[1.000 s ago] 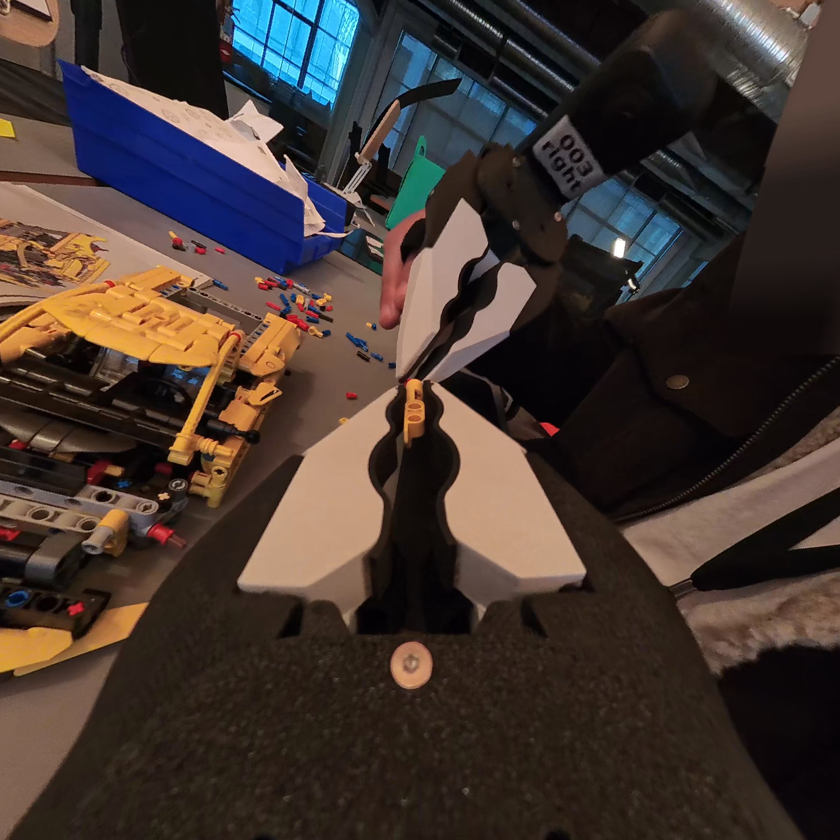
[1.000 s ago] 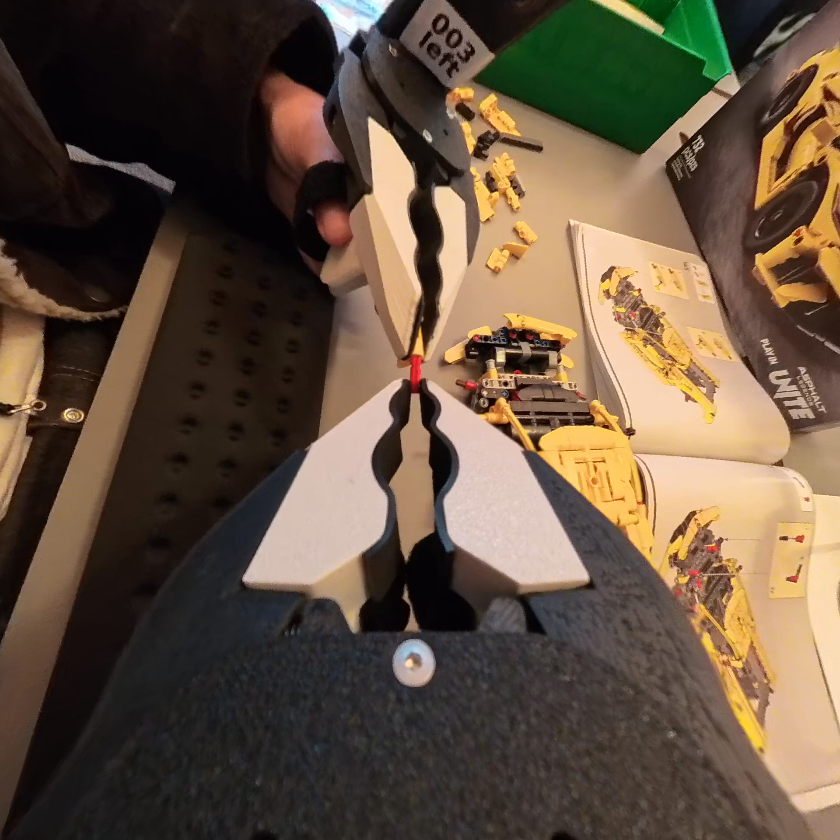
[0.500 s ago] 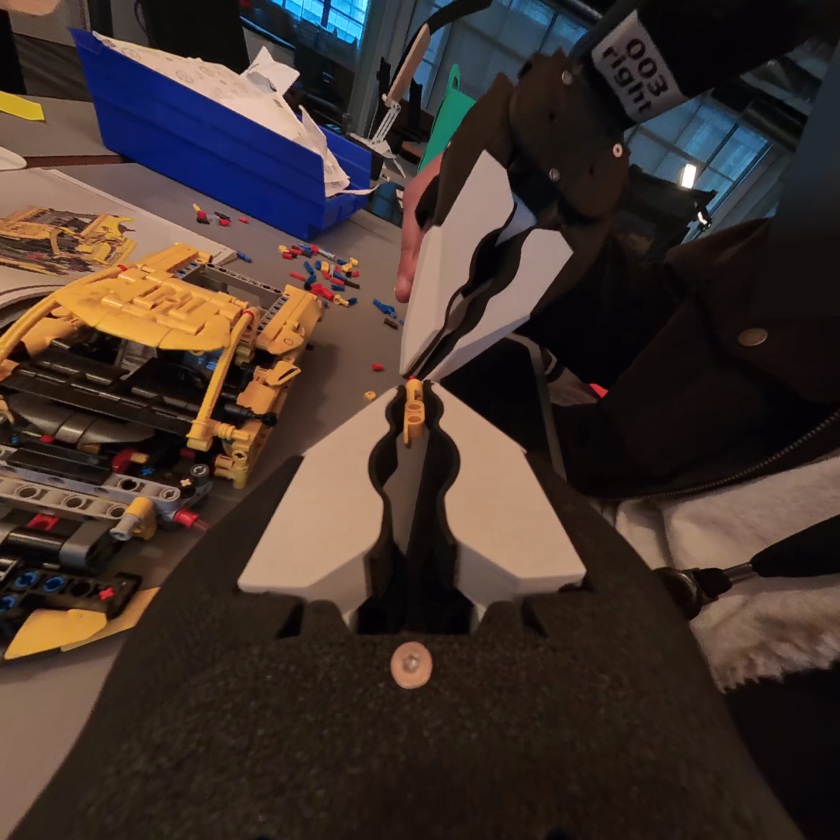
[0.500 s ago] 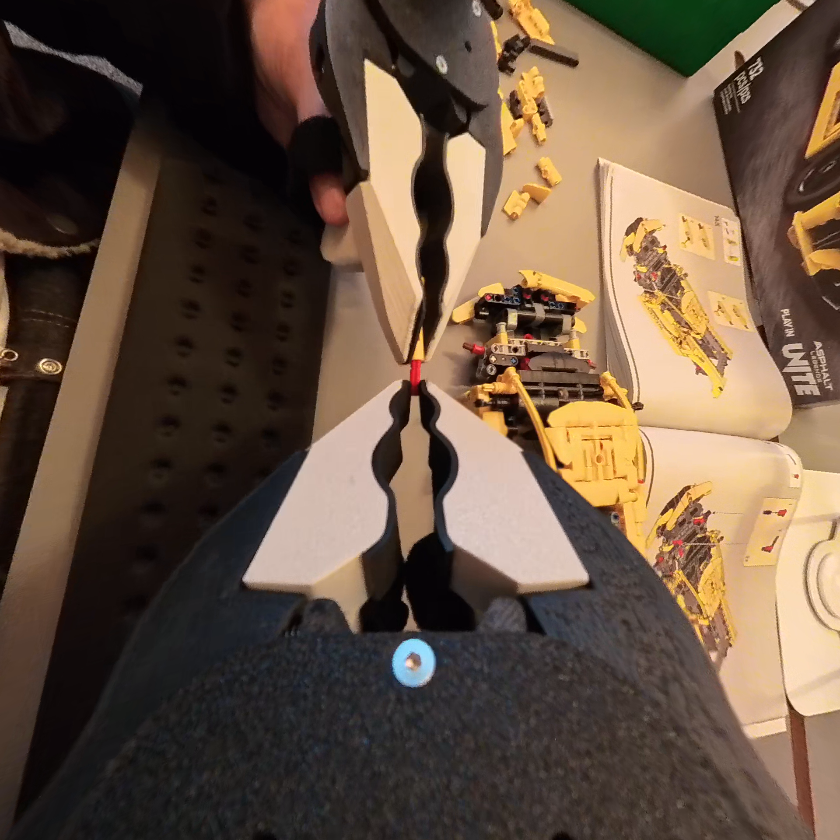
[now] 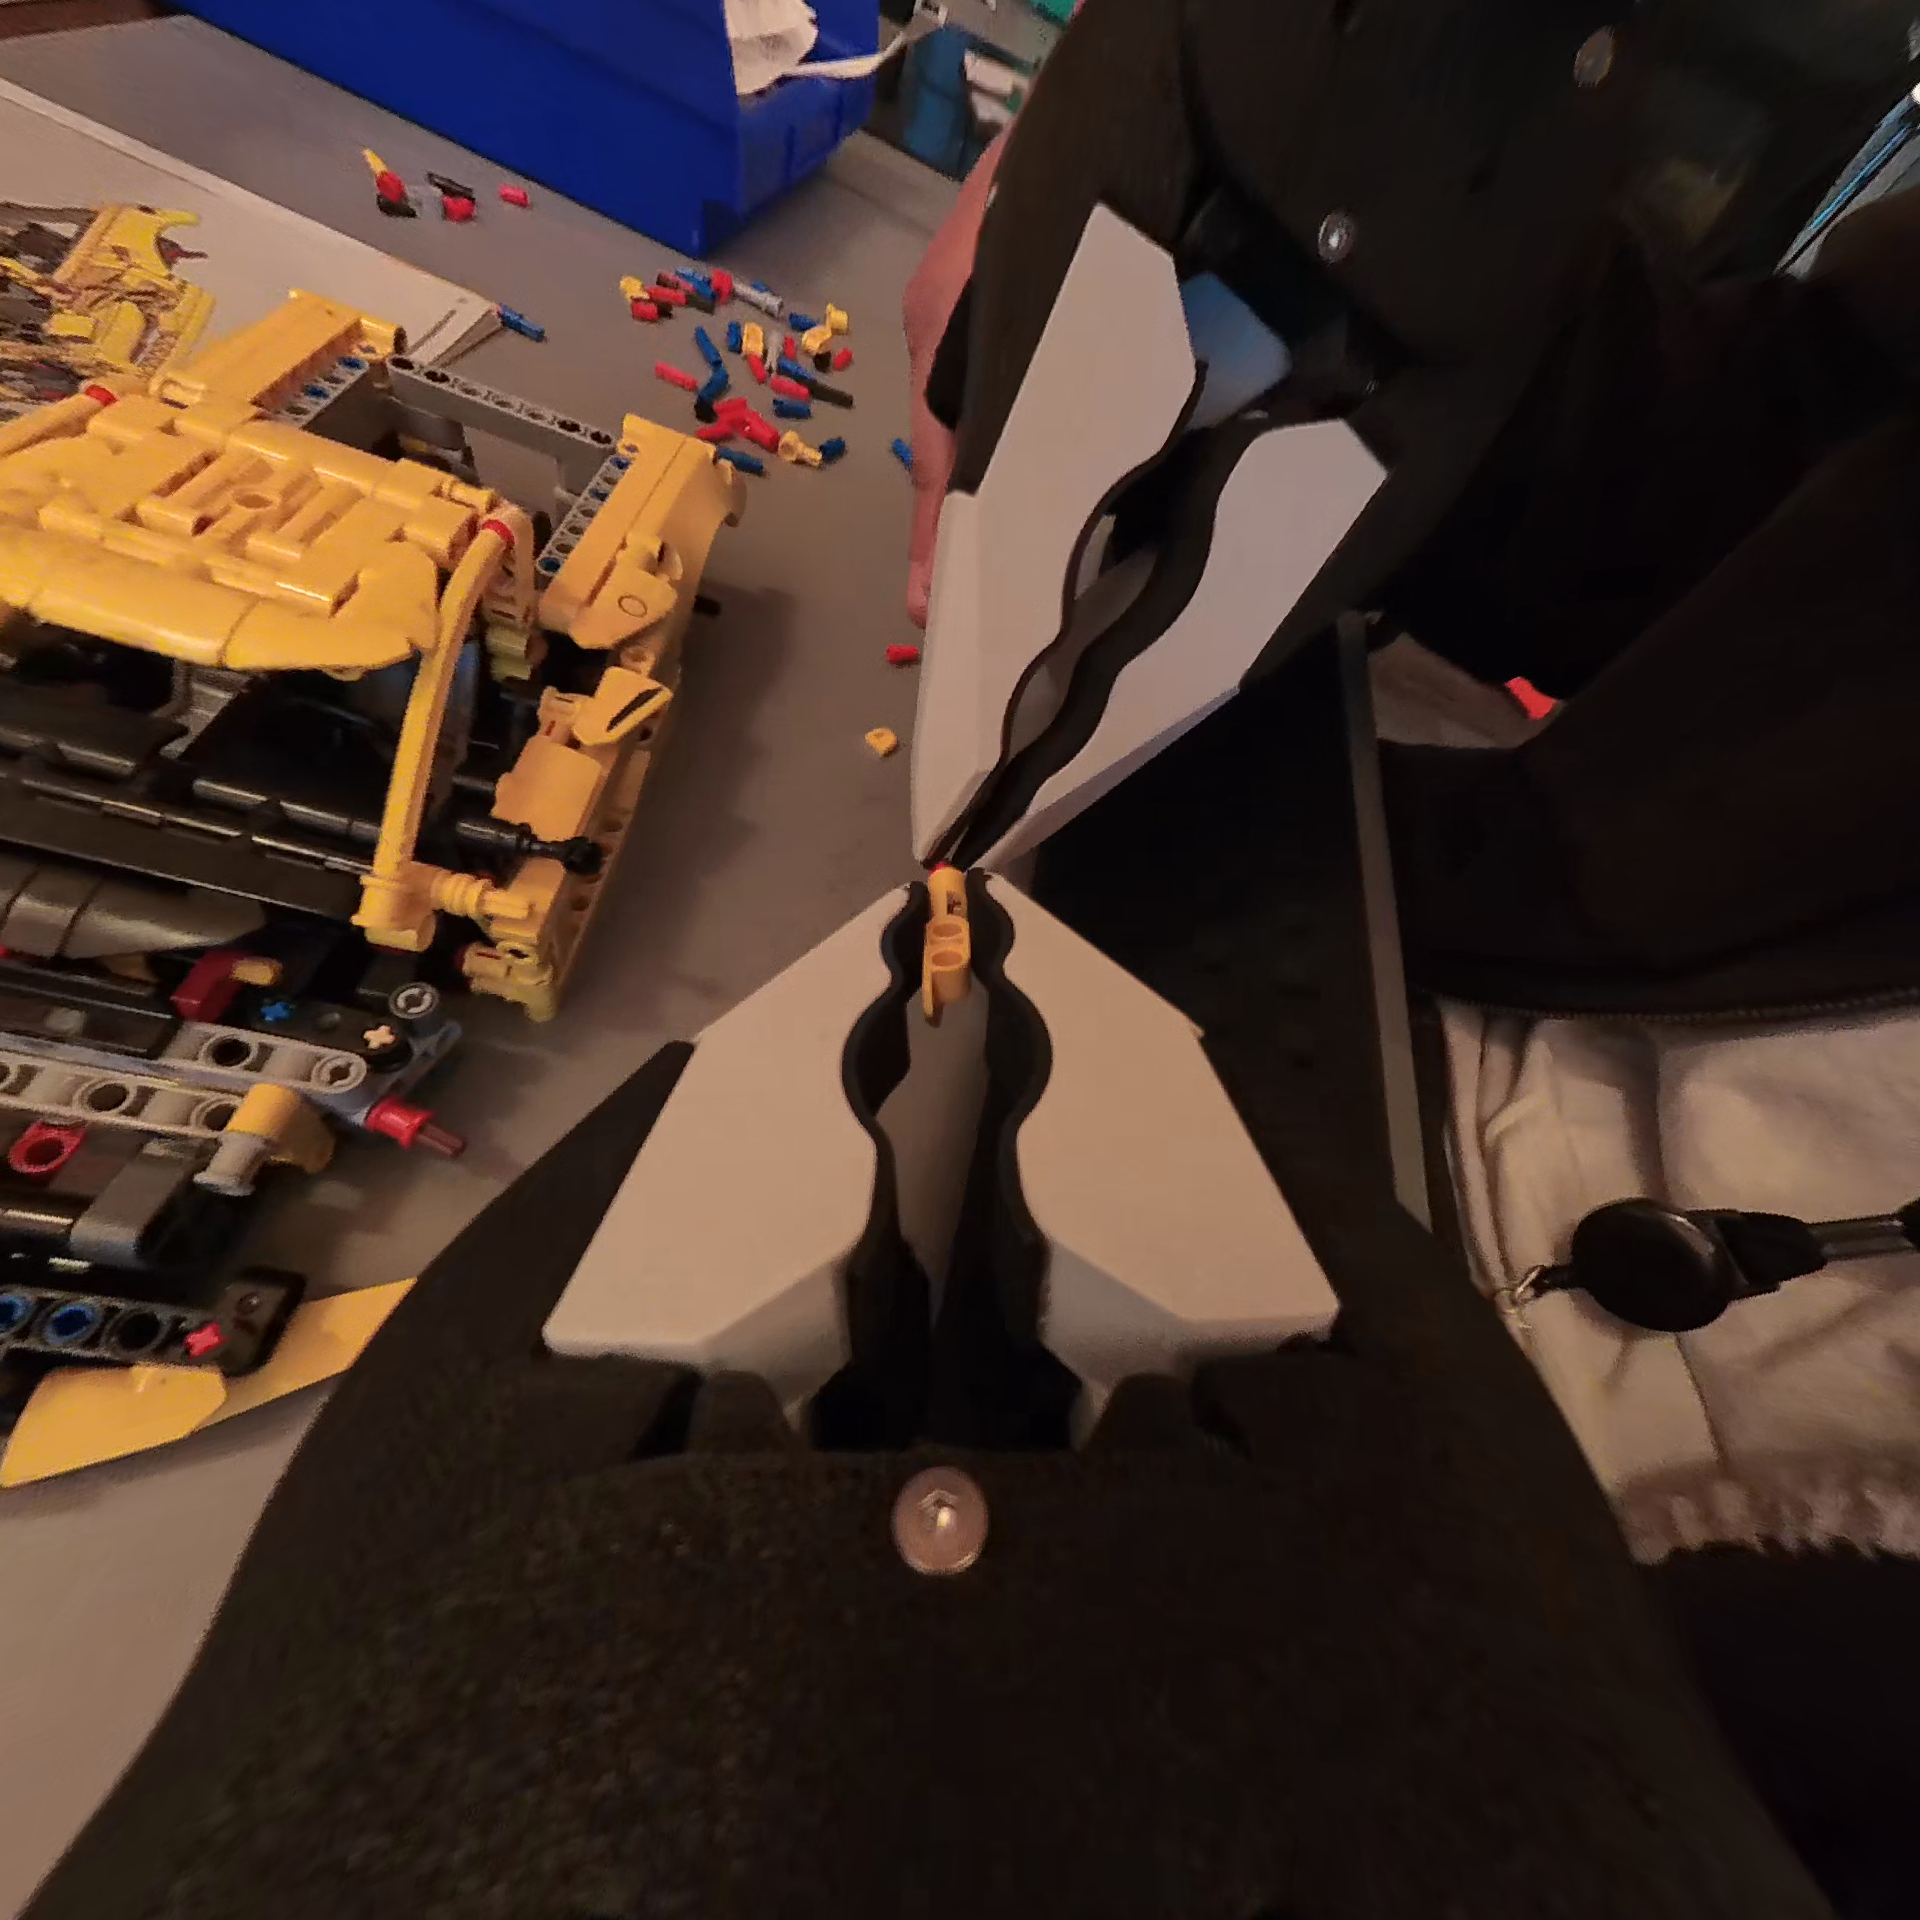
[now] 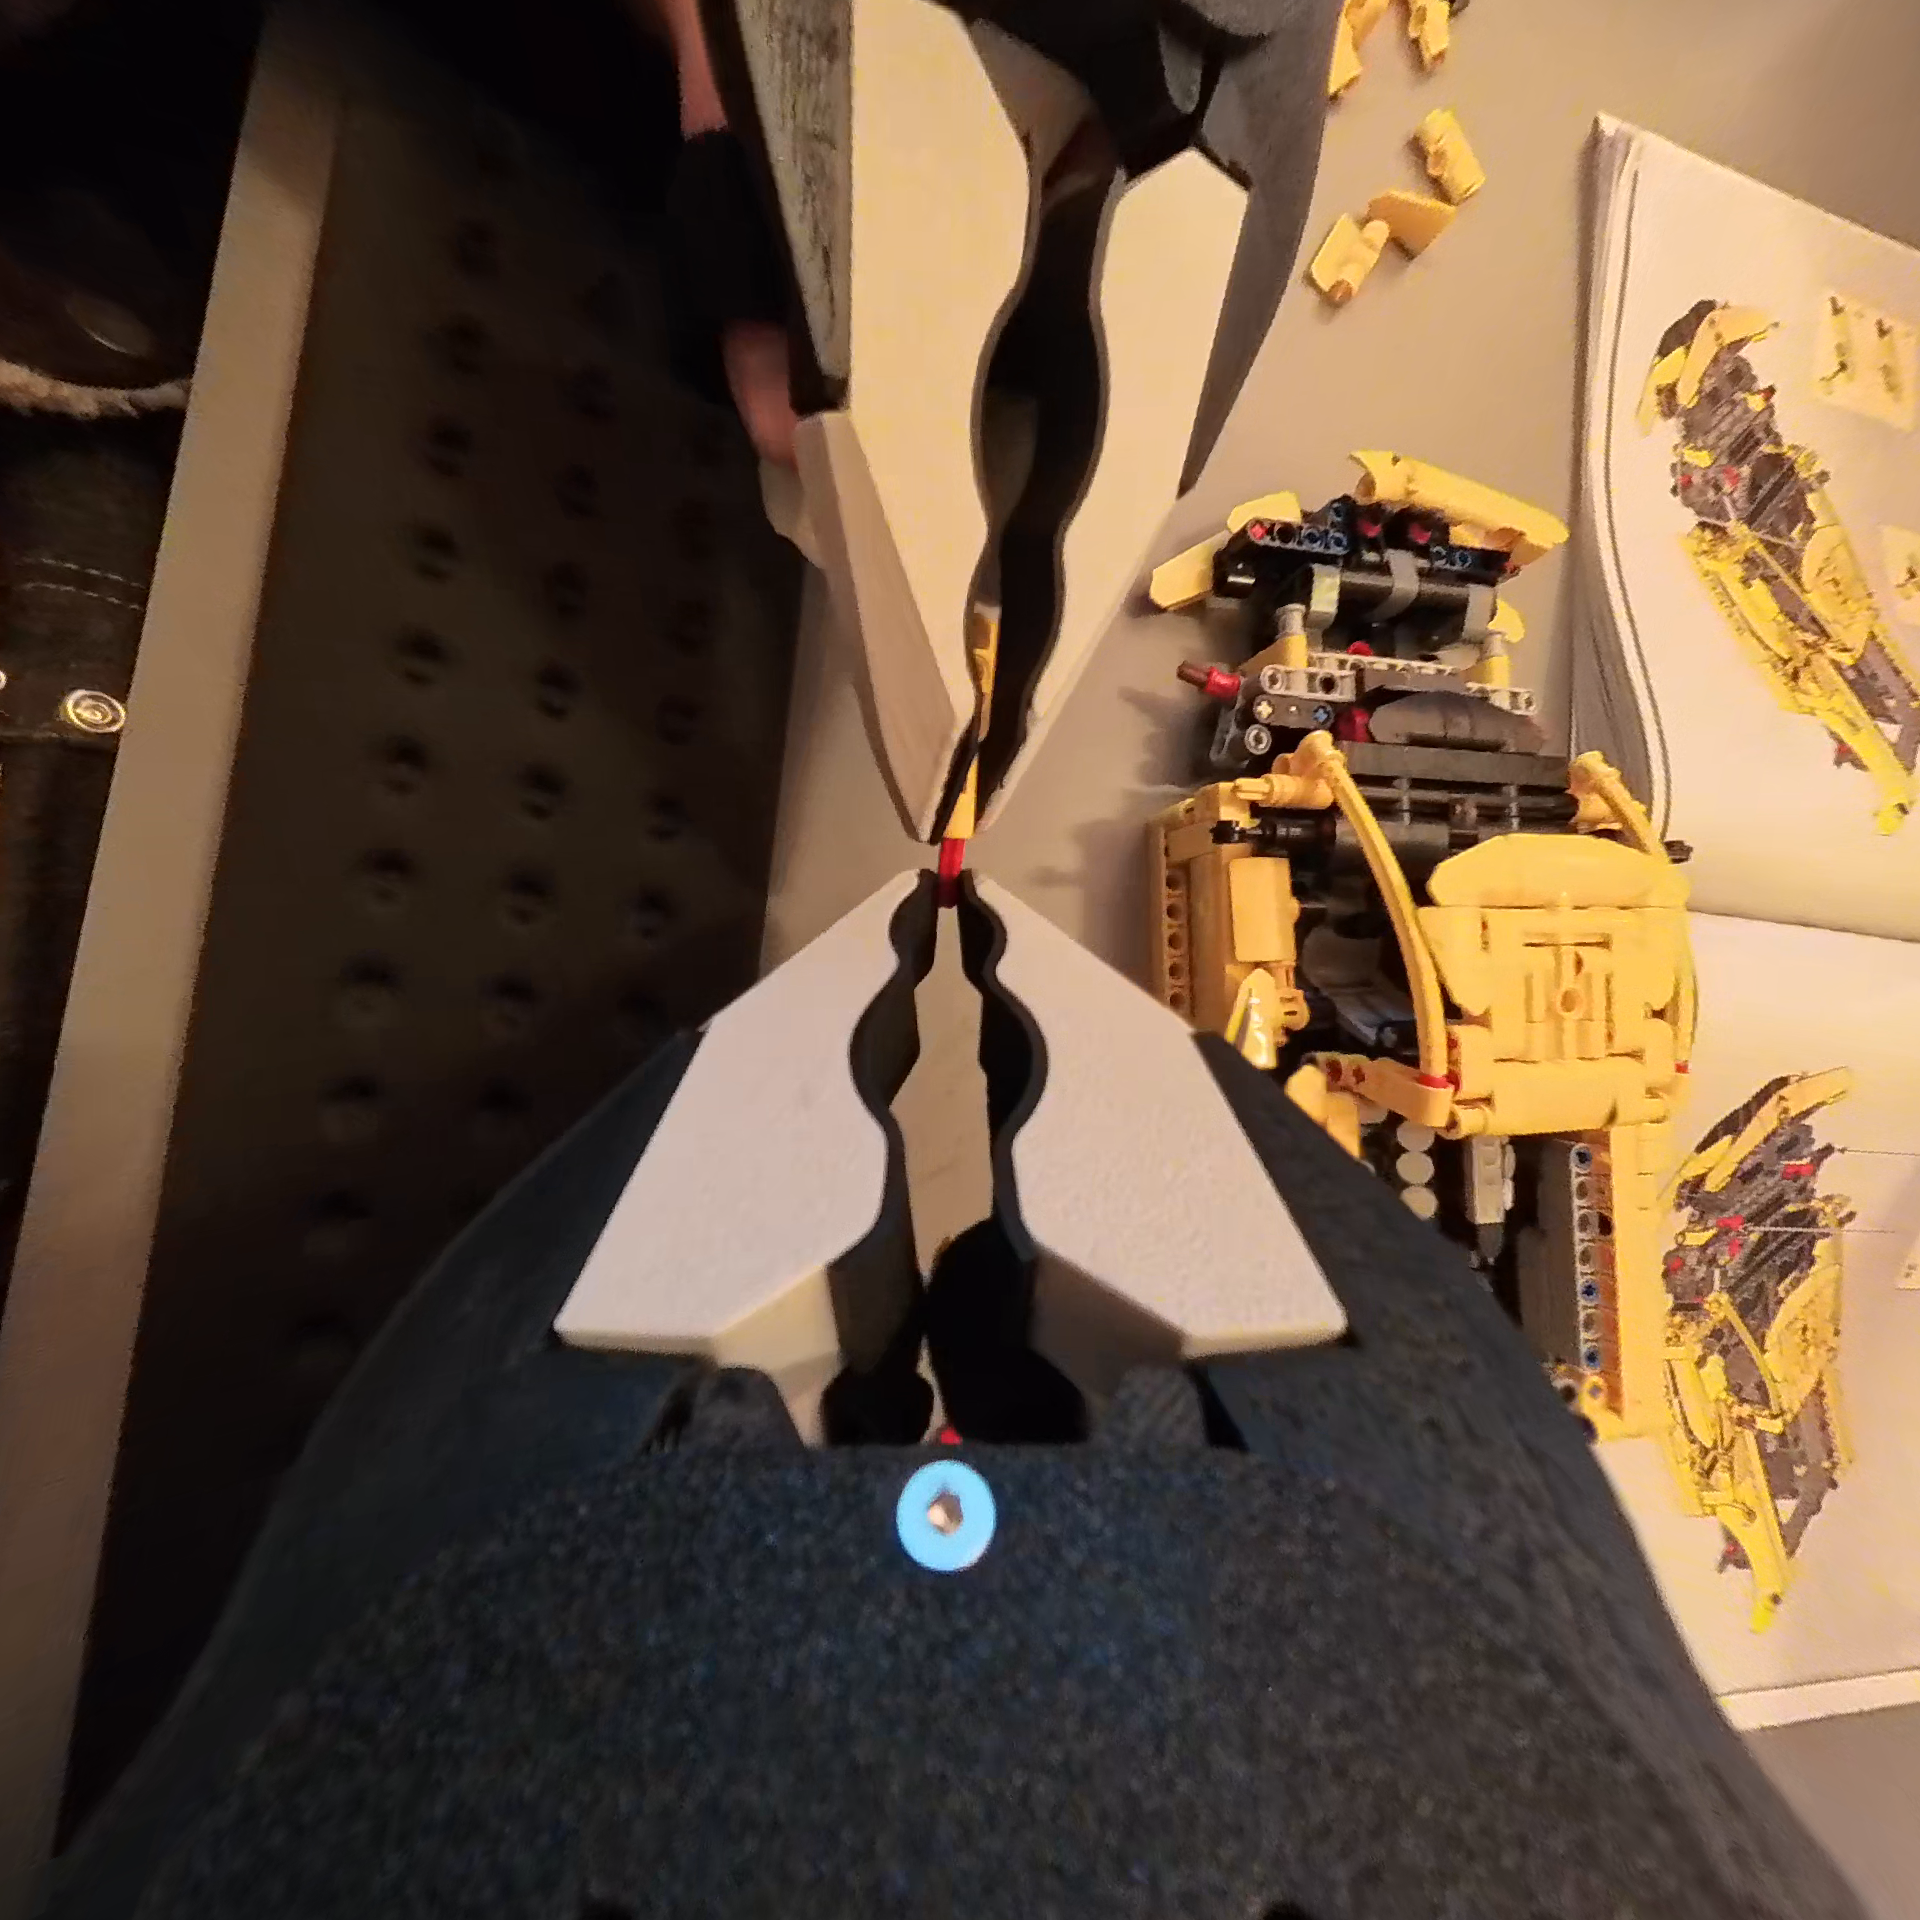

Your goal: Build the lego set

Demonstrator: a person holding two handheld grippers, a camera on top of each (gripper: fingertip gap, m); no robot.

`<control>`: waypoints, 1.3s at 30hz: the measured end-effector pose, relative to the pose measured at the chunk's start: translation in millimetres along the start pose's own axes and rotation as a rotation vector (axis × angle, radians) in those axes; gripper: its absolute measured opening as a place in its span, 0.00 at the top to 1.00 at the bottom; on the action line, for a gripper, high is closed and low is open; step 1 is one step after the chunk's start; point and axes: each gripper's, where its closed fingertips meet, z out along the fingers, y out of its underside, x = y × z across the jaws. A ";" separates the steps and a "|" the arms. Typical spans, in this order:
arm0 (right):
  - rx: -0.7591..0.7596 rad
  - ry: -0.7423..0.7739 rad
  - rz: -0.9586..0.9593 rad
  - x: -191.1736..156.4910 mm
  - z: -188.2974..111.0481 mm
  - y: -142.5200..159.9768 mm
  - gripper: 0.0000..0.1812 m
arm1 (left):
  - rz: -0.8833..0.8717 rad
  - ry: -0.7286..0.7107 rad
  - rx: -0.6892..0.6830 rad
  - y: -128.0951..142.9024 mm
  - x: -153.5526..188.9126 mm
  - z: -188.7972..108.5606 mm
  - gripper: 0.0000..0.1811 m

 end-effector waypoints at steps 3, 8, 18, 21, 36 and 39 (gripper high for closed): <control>-0.007 -0.017 0.008 -3.3 5.6 4.1 0.99 | 0.040 -0.032 -0.047 6.5 -0.8 3.5 0.96; -0.012 -0.040 0.029 -7.7 11.8 10.0 0.99 | 0.092 -0.069 -0.113 15.5 -1.6 8.3 0.96; 0.065 -0.094 0.078 -12.4 11.4 1.5 1.00 | 0.171 -0.066 -0.193 27.9 3.7 13.6 0.96; 0.066 -0.080 0.136 -4.2 5.6 15.2 1.00 | 0.130 -0.072 -0.168 24.9 -0.8 9.4 0.96; 0.081 0.112 0.377 16.7 36.9 27.8 0.90 | 0.046 -0.089 0.230 -19.4 -28.4 -63.1 0.96; 0.075 0.131 0.350 14.0 48.5 28.4 0.95 | 0.031 -0.048 0.296 -27.8 -23.1 -68.5 0.96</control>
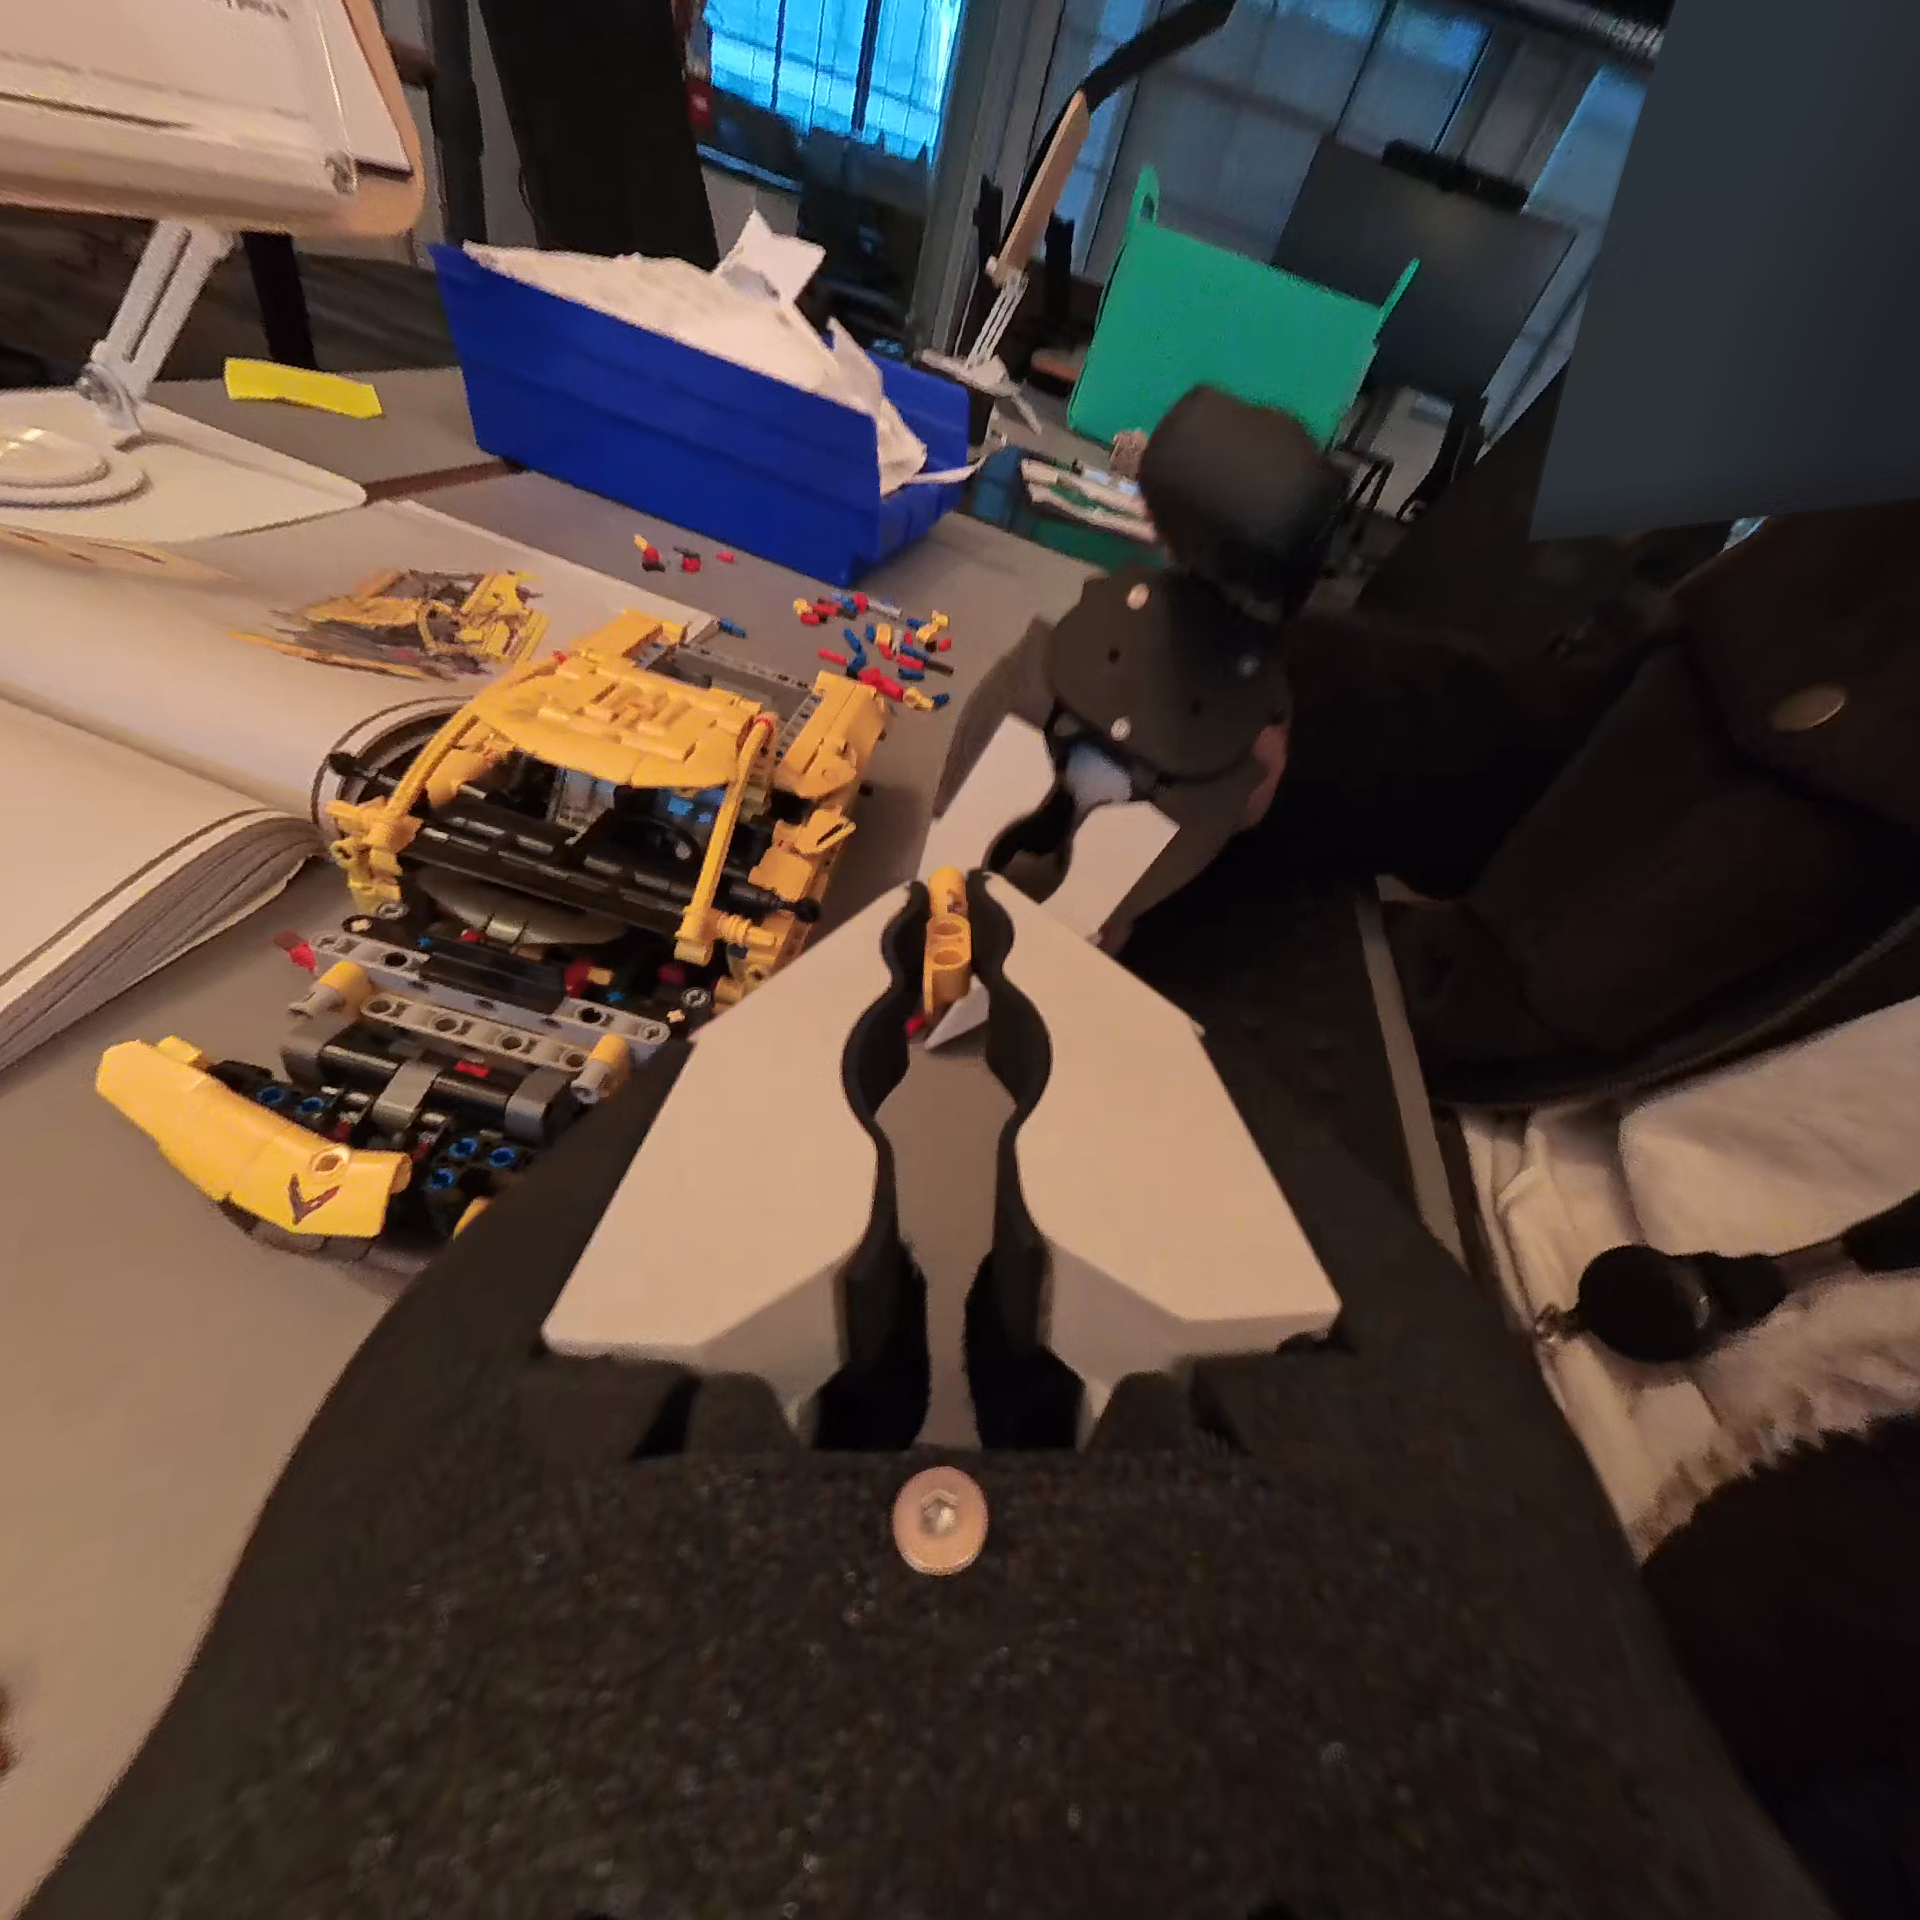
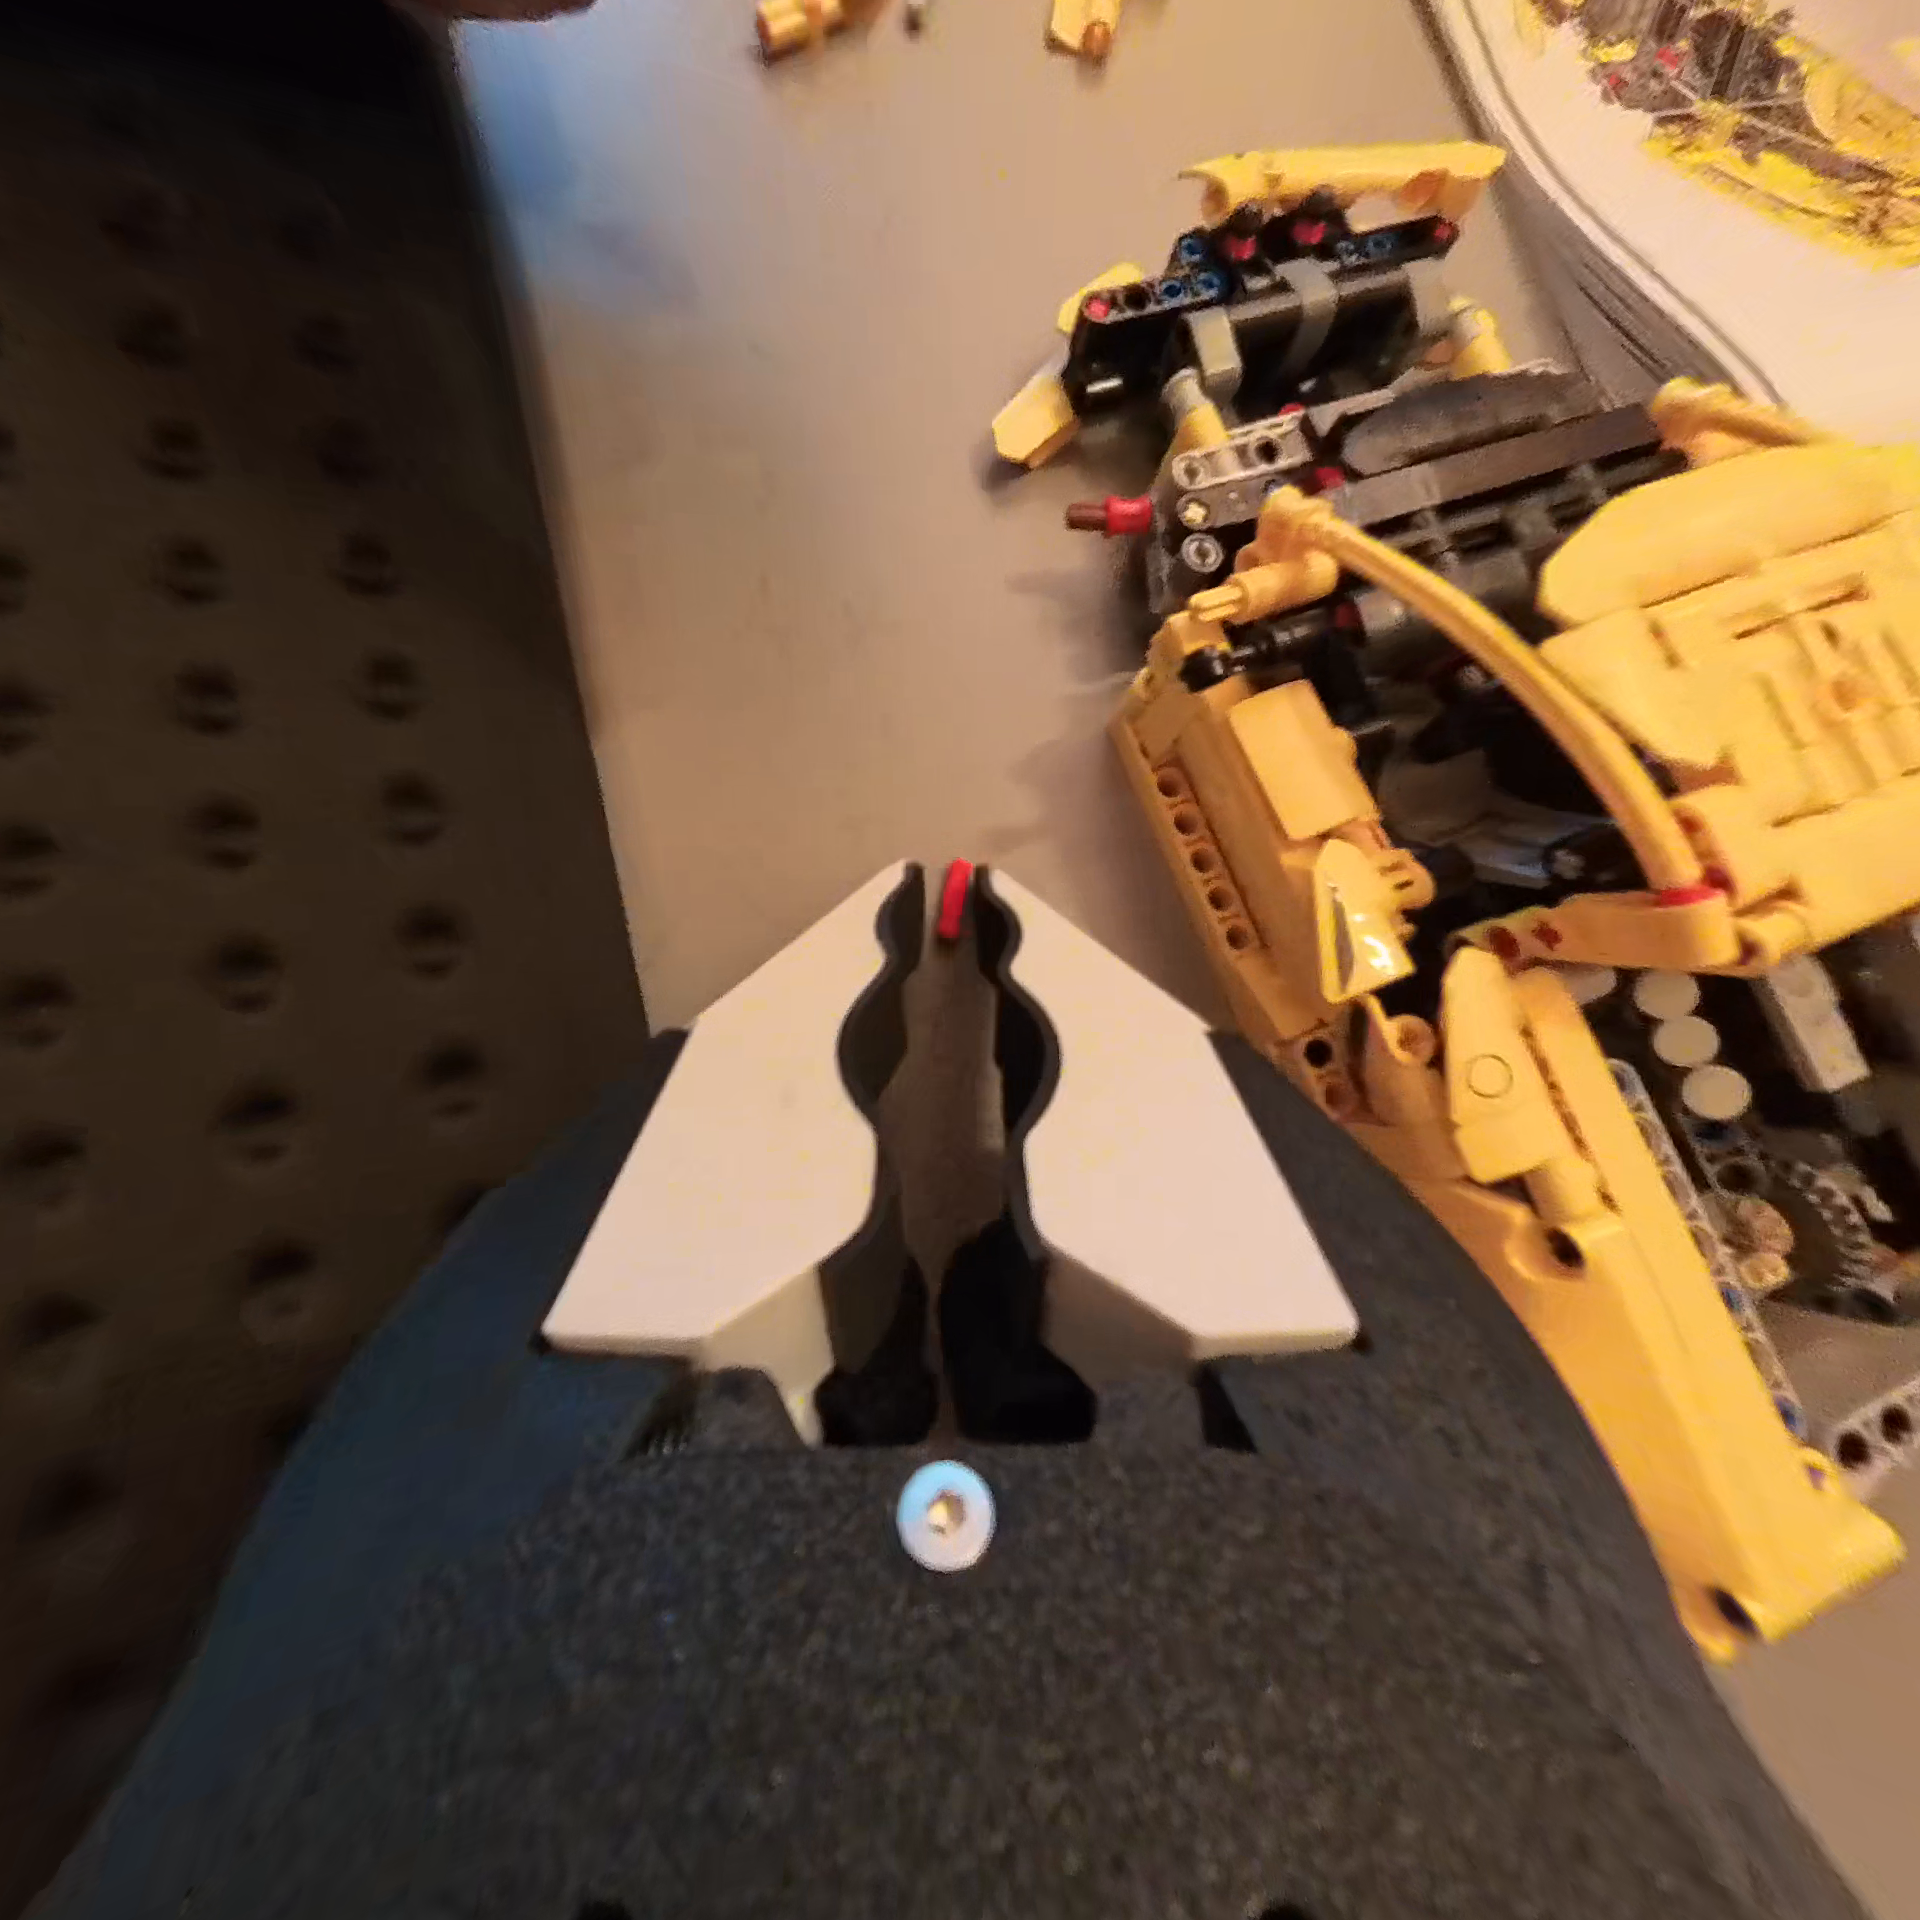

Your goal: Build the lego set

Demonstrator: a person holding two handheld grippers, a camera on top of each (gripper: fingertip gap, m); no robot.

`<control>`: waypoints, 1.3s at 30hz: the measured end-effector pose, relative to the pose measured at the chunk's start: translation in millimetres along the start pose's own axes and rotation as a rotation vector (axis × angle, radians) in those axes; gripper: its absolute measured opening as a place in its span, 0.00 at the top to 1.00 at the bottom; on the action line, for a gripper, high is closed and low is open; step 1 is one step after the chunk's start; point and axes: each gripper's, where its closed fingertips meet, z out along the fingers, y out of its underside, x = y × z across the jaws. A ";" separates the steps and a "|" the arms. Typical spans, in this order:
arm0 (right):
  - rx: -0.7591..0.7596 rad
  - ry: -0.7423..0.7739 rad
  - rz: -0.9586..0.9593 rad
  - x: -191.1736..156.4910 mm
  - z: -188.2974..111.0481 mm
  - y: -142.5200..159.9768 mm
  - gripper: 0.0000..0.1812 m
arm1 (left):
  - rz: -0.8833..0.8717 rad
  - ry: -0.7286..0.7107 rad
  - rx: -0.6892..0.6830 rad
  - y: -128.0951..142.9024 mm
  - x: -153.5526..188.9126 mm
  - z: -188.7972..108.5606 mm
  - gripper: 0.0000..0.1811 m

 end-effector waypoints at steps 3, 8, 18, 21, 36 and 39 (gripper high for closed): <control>-0.004 0.063 -0.043 5.8 0.2 1.6 0.98 | -0.011 0.038 0.089 -14.1 5.1 -6.0 0.96; -0.005 0.077 -0.058 6.1 -1.4 1.7 0.98 | -0.065 0.082 0.196 -30.9 6.8 -15.9 0.96; 0.033 0.001 -0.048 2.7 -6.6 6.8 0.98 | -0.043 0.087 0.163 -25.4 10.2 -10.6 0.96; 0.049 0.001 -0.079 2.7 -3.8 4.1 0.98 | -0.025 0.089 0.130 -19.8 12.4 -6.3 0.96; 0.367 0.152 -0.505 105.6 -168.5 -223.9 0.99 | 0.188 0.353 0.393 -215.2 9.5 -7.3 0.96; 0.457 0.137 -0.347 136.8 -146.7 -221.2 0.99 | 0.147 0.336 0.401 -212.8 -26.2 0.9 0.96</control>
